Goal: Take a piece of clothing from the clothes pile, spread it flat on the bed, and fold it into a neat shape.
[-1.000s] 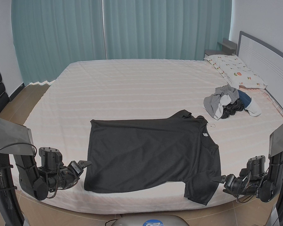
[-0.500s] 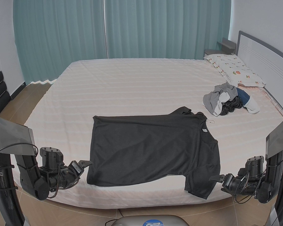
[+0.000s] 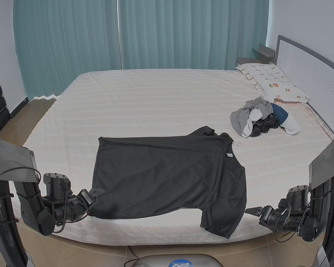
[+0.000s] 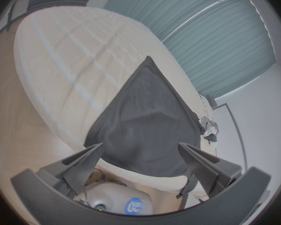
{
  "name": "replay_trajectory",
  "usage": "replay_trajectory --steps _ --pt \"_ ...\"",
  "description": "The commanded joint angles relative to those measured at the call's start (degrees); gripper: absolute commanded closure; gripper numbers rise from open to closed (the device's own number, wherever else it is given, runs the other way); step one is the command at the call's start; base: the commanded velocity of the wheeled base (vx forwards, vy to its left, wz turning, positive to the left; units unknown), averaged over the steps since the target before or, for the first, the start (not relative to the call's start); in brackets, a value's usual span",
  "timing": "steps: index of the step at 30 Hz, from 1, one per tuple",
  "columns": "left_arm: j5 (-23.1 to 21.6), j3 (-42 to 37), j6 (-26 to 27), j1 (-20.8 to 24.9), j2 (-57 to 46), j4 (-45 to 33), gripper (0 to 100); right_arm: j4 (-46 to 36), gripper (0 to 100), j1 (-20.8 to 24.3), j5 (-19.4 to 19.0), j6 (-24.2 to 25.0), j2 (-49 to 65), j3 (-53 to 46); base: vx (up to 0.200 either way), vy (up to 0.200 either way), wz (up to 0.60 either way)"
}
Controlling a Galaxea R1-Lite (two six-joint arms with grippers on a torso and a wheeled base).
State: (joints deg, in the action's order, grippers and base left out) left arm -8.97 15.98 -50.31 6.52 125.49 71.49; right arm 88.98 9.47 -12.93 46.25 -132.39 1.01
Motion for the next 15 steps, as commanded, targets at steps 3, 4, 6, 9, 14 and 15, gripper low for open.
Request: replay_trajectory --steps 3,4,6,9,14,15 --pt "0.01 -4.12 9.18 -5.03 -3.32 0.06 0 0.67 0 4.50 4.67 -0.11 -0.59 -0.05 0.000 0.000 0.00" --pt "0.10 -4.20 9.35 -5.03 -3.23 0.15 0 0.67 0 5.29 5.11 -0.11 -0.76 0.48 0.000 0.000 0.00" --pt "0.10 -4.20 9.35 -5.03 -3.06 0.06 0 0.58 0 6.00 5.20 -0.20 -0.76 1.19 0.000 0.000 0.00" --pt "0.36 -5.43 9.44 -5.03 -0.33 0.06 0 0.49 0 7.93 7.92 -0.64 -0.59 3.91 0.000 0.000 0.00" --pt "0.80 -6.40 9.88 -4.94 5.82 3.13 0 0.49 0 8.37 8.10 -0.64 -2.35 8.13 0.000 0.000 0.00" --pt "0.97 -6.58 9.97 -4.85 6.79 4.80 0 0.58 0 8.37 8.36 -0.64 -3.49 7.87 0.000 0.000 0.00"
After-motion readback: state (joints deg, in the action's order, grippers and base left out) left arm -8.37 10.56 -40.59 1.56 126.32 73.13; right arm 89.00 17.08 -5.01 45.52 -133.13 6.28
